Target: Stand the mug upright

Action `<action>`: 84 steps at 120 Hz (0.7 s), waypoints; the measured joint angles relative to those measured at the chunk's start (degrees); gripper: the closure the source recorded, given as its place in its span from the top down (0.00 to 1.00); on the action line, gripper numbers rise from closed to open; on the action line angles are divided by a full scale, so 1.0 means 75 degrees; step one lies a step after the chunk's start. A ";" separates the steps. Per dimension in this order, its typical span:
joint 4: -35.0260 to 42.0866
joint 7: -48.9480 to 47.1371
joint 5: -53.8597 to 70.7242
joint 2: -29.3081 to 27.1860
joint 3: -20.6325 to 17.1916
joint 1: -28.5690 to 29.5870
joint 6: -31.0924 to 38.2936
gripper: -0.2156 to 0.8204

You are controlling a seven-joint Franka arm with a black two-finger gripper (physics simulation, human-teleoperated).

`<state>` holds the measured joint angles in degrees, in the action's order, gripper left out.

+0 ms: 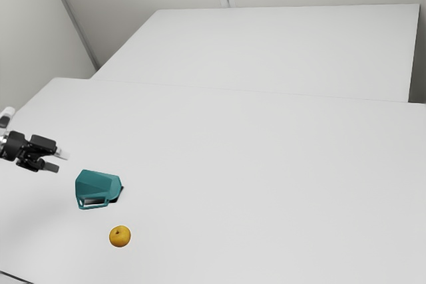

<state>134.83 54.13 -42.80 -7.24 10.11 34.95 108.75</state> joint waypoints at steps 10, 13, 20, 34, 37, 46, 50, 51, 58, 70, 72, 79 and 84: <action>0.0043 0.0445 -0.0228 0.0172 0.0054 0.0026 0.0030 0.77; 0.0050 0.0572 -0.0282 0.0225 0.0073 0.0036 0.0037 0.77; 0.0057 0.0861 -0.0413 0.0350 0.0099 0.0052 0.0050 0.77; 0.0060 0.1375 -0.0565 0.0585 0.0150 0.0043 0.0072 0.77; 0.0060 0.1473 -0.0596 0.0631 0.0155 0.0049 0.0075 0.77; 0.0062 0.1754 -0.0689 0.0775 0.0176 0.0058 0.0090 0.77; 0.0081 0.1878 -0.0744 0.0841 0.0187 0.0061 0.0104 0.77; 0.0088 0.1908 -0.0758 0.0854 0.0188 0.0063 0.0107 0.77; 0.0116 0.2109 -0.0836 0.0913 0.0195 0.0075 0.0126 0.77; 0.0128 0.2413 -0.0918 0.0994 0.0198 0.0103 0.0148 0.77; 0.0129 0.2459 -0.0928 0.1008 0.0198 0.0108 0.0151 0.77; 0.0130 0.2611 -0.0977 0.1052 0.0199 0.0124 0.0159 0.77; 0.0130 0.2710 -0.1007 0.1100 0.0199 0.0134 0.0163 0.77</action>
<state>135.81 74.45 -50.36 1.00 11.60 35.96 109.98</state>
